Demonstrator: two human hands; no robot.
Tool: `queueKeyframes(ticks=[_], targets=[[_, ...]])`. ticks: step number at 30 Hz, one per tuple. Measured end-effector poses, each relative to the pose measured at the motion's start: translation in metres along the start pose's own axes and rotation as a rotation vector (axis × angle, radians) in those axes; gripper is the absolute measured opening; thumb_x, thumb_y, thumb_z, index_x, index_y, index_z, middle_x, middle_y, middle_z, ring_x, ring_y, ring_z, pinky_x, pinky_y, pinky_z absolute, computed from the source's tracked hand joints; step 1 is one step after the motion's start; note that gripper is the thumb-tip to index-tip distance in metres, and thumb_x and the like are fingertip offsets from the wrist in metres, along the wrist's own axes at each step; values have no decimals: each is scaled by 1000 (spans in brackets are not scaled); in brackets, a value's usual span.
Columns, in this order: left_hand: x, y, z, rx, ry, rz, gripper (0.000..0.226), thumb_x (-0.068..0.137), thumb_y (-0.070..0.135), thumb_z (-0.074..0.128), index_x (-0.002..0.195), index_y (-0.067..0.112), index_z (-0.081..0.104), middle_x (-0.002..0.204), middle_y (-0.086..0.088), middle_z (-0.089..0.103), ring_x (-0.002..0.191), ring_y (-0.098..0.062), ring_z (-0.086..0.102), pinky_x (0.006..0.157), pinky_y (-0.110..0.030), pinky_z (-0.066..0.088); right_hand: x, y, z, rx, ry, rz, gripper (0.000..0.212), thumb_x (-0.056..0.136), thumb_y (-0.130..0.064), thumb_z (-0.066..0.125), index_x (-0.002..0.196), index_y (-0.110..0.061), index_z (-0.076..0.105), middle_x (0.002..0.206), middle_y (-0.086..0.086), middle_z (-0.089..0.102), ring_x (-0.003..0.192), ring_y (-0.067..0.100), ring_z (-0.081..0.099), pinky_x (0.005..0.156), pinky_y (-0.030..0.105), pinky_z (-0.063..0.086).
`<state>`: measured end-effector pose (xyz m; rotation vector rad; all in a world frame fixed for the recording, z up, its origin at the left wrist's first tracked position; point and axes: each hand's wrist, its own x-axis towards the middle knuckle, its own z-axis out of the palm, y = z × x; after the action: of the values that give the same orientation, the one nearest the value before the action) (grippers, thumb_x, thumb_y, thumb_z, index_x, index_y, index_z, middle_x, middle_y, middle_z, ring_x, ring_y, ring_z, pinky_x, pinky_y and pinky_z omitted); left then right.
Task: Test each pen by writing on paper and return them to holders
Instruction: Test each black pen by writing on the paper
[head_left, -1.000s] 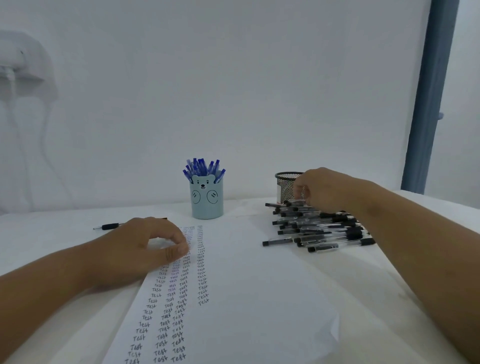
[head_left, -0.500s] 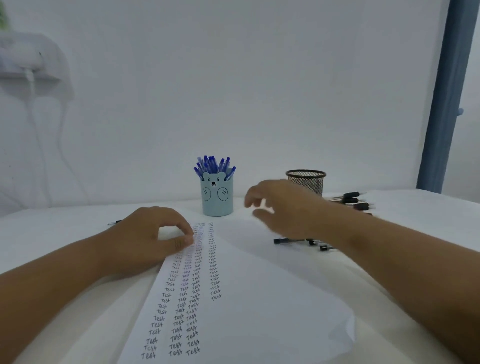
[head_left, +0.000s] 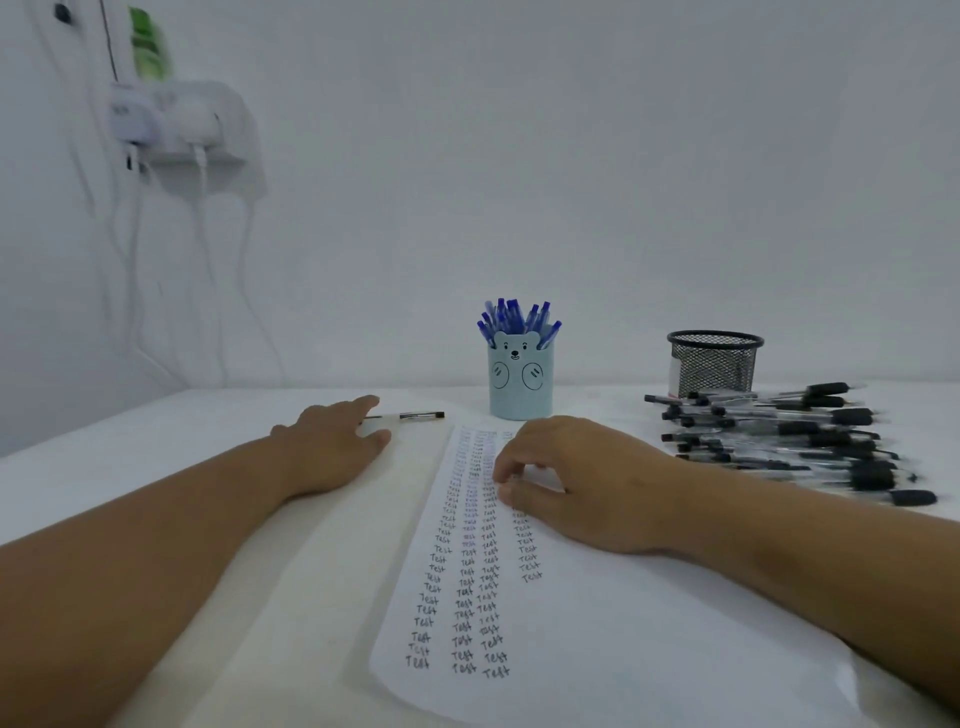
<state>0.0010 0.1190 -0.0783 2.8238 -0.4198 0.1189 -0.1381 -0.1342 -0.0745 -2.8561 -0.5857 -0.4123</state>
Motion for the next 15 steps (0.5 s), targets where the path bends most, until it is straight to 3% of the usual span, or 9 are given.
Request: queueKeyframes(ticks=[3,5,8,12,15], targets=[[3,1,0,56,69,-33,54,104,54,32,156,41,23,158,8,33,147,-24,26,117,-47,24,1,0,1,-1,2,-9,25,100,-47,52,113,-31,66,111,-17,61,108,4,53,99,33,45],[5,4,1,96,129,-34,43,104,52,36,146,48,38,145,5,42,139,-25,33,111,-45,27,1,1,2,5,4,-10,24,100,-47,53,112,-32,66,110,-17,60,108,4,52,99,34,45],[5,4,3,55,198,-4,15,99,54,48,107,49,60,117,5,49,122,-23,44,101,-42,32,2,1,2,4,5,-19,24,100,-47,53,112,-32,66,110,-16,60,108,5,52,99,33,45],[3,1,2,33,256,63,14,98,46,58,91,34,61,106,10,56,105,-17,52,89,-36,32,1,1,1,5,-7,-17,24,100,-47,52,114,-32,66,110,-18,60,108,3,51,100,31,44],[2,3,2,-192,343,204,19,101,20,54,83,26,53,85,6,64,80,-15,59,72,-29,42,1,2,2,10,-4,-15,24,100,-48,52,112,-32,66,110,-17,60,108,3,52,100,32,44]])
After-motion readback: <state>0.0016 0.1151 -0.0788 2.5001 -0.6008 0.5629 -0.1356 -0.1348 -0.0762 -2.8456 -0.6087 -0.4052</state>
